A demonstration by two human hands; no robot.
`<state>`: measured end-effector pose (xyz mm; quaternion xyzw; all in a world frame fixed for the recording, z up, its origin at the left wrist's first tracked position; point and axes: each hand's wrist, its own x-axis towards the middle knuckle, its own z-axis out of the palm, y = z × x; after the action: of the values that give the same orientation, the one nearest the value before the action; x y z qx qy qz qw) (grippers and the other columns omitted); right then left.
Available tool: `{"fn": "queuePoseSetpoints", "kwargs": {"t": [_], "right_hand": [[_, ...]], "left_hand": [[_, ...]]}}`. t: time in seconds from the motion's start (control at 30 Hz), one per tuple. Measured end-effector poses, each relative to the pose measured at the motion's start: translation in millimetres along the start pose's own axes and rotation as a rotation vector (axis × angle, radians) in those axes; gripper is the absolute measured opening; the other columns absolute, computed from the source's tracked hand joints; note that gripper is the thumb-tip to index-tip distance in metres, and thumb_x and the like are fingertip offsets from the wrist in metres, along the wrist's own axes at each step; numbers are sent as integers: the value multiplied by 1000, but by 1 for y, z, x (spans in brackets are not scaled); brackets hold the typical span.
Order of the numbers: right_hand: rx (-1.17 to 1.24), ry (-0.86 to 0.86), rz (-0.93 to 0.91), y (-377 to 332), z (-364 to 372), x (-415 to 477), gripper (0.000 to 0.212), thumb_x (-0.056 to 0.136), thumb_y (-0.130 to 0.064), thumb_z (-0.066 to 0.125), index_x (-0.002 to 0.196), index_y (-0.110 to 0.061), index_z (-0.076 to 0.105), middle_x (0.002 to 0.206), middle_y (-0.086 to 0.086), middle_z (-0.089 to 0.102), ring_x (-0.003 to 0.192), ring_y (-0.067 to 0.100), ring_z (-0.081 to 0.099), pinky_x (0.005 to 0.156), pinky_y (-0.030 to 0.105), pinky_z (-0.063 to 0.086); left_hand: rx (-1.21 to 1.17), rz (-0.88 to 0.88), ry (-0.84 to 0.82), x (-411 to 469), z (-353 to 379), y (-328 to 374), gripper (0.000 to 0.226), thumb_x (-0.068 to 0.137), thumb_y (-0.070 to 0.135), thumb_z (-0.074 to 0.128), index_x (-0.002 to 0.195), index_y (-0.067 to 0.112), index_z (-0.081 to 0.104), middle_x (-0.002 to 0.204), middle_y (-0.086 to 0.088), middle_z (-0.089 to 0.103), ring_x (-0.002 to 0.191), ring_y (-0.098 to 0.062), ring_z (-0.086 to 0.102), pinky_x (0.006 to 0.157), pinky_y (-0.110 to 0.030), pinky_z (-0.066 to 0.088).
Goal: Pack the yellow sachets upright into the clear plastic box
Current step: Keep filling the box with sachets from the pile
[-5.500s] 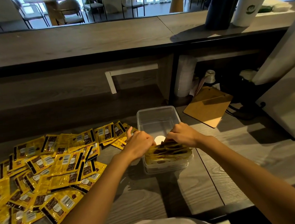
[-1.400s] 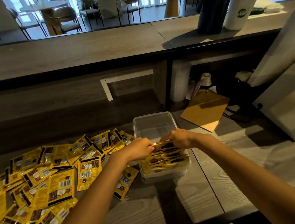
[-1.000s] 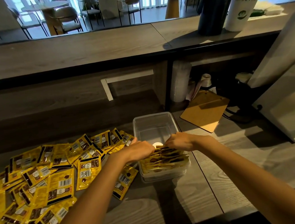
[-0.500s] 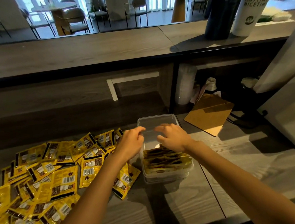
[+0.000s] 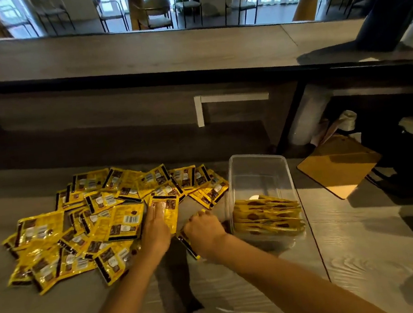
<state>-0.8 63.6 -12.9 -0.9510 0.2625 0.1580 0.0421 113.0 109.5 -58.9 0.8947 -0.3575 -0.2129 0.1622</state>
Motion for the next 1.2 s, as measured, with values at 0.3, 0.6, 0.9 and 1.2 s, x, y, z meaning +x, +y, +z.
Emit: {"fn": "queuePoseSetpoints", "kwargs": {"t": [0.3, 0.6, 0.9, 1.2], "right_hand": [[150, -261, 203, 0, 40, 21, 103, 85, -51, 57, 147, 2, -5, 153, 33, -7, 143, 48, 3, 115, 49, 22], [140, 32, 247, 8, 43, 27, 44, 96, -5, 27, 137, 3, 39, 129, 32, 49, 119, 43, 51, 100, 41, 43], [489, 128, 162, 14, -18, 6, 38, 91, 6, 42, 129, 0, 38, 118, 22, 58, 109, 37, 57, 84, 39, 48], [585, 537, 332, 68, -65, 7, 21, 95, -14, 47, 115, -5, 48, 103, 19, 67, 93, 39, 63, 73, 46, 51]], "left_hand": [[226, 63, 14, 1, 8, -9, 55, 92, 41, 49, 133, 6, 40, 142, -12, 39, 131, -29, 39, 100, -38, 38], [229, 19, 41, 1, 5, -8, 59, 88, 16, 56, 140, 8, 29, 143, -18, 32, 127, -35, 38, 103, -39, 36], [-209, -58, 288, -2, -22, 8, 27, 92, 1, 49, 119, -1, 45, 101, -19, 62, 82, -29, 58, 65, -35, 45], [-351, 120, 374, 4, -86, 81, 21, 80, 0, 64, 85, 13, 48, 82, -3, 53, 65, -10, 48, 43, -13, 39]]}}
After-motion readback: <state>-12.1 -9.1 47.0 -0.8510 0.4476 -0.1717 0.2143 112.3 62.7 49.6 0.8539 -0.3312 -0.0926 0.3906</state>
